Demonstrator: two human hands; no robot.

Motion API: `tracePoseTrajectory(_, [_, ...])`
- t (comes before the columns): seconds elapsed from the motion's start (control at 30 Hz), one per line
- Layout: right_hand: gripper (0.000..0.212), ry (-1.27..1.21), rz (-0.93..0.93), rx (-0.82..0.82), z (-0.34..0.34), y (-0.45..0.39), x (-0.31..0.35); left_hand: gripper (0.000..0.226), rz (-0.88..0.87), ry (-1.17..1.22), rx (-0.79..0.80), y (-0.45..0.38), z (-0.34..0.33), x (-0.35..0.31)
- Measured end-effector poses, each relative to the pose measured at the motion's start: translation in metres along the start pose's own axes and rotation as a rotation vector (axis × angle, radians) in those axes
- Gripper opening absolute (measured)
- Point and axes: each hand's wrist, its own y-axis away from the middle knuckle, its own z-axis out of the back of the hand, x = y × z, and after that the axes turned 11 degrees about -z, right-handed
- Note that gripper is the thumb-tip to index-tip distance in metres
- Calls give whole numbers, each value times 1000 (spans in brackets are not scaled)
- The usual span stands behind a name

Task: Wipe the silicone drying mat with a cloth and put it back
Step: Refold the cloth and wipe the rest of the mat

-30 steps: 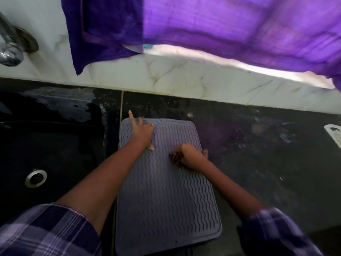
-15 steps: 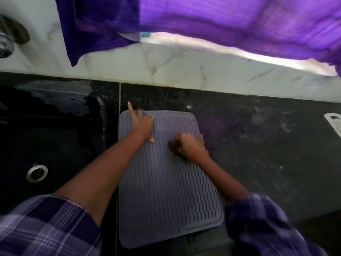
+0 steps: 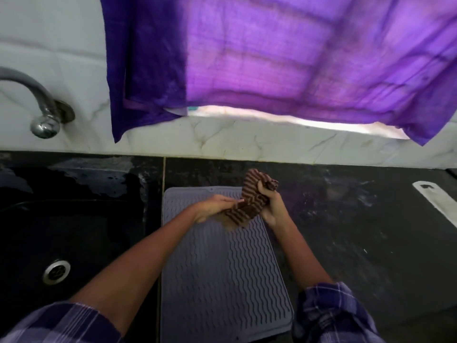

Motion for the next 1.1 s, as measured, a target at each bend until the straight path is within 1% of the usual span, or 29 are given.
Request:
tracePoseTrajectory(0.03, [73, -49, 43, 12, -4, 2, 5, 35, 7, -1, 24, 2, -2, -5])
tracePoseTrajectory(0.07, [70, -87, 81, 17, -7, 4, 9, 32, 22, -2, 41, 4, -3, -12])
tracePoseTrajectory(0.1, [58, -118, 112, -3, -11, 8, 11, 33, 26, -13, 52, 5, -4, -18])
tracePoseTrajectory(0.17, [15, -268, 148, -147, -15, 9, 6, 41, 15, -62, 64, 7, -11, -31])
tracePoseTrajectory(0.2, [18, -351, 164, -209, -17, 10, 1, 46, -5, -113, 77, 9, -16, -39])
tracePoseTrajectory(0.23, [28, -386, 145, -252, -18, 9, -5, 53, -32, -208, 96, 8, -19, -42])
tracePoseTrajectory(0.3, [27, -364, 118, -256, -21, 9, -18, 73, -69, -467, 77, 7, -21, -42])
tracePoseTrajectory(0.33, [24, -317, 112, -257, -22, 13, -21, 77, -87, -516, 30, 9, -20, -41])
tracePoseTrajectory(0.37, [21, -272, 118, -224, -24, 16, -21, 74, -103, -496, -18, 9, -19, -40])
tracePoseTrajectory(0.43, [18, -170, 167, -181, -26, 21, -11, 63, -138, -400, -43, 16, -20, -38])
tracePoseTrajectory(0.53, [14, -34, 254, -199, -23, 22, 4, 49, -179, -331, -51, 20, -26, -35])
tracePoseTrajectory(0.57, [18, -32, 257, -194, -22, 22, 4, 46, -182, -309, -73, 19, -29, -36])
tracePoseTrajectory(0.63, [45, -39, 151, -145, -15, 24, -4, 42, -149, -262, -97, 16, -32, -39])
tracePoseTrajectory(0.67, [50, -30, 72, -128, -12, 26, -11, 39, -130, -248, -90, 15, -33, -42])
tracePoseTrajectory(0.7, [49, -21, -1, -112, -9, 27, -19, 34, -110, -242, -73, 14, -33, -43])
tracePoseTrajectory(0.73, [45, -2, -51, -129, -6, 28, -27, 30, -91, -234, -44, 15, -32, -44])
tracePoseTrajectory(0.77, [37, 23, -63, -151, -4, 27, -31, 31, -74, -232, -23, 16, -31, -44])
tracePoseTrajectory(0.8, [30, 67, -31, -223, -3, 25, -32, 35, -59, -235, -24, 18, -29, -42])
tracePoseTrajectory(0.83, [27, 120, 22, -294, -3, 25, -31, 42, -39, -232, -40, 19, -28, -39])
tracePoseTrajectory(0.87, [29, 201, 62, -359, -3, 26, -29, 50, -2, -206, -50, 21, -27, -36])
tracePoseTrajectory(0.93, [31, 379, 51, -359, -3, 29, -25, 70, 89, -61, -31, 23, -27, -30])
tracePoseTrajectory(0.97, [32, 468, 24, -346, -5, 31, -24, 75, 120, 5, -28, 24, -28, -28])
tracePoseTrajectory(1.03, [38, 593, -11, -377, -5, 31, -21, 73, 120, 31, -69, 25, -34, -21])
tracePoseTrajectory(1.1, [43, 656, -14, -415, -2, 29, -20, 68, 100, 22, -131, 24, -41, -20])
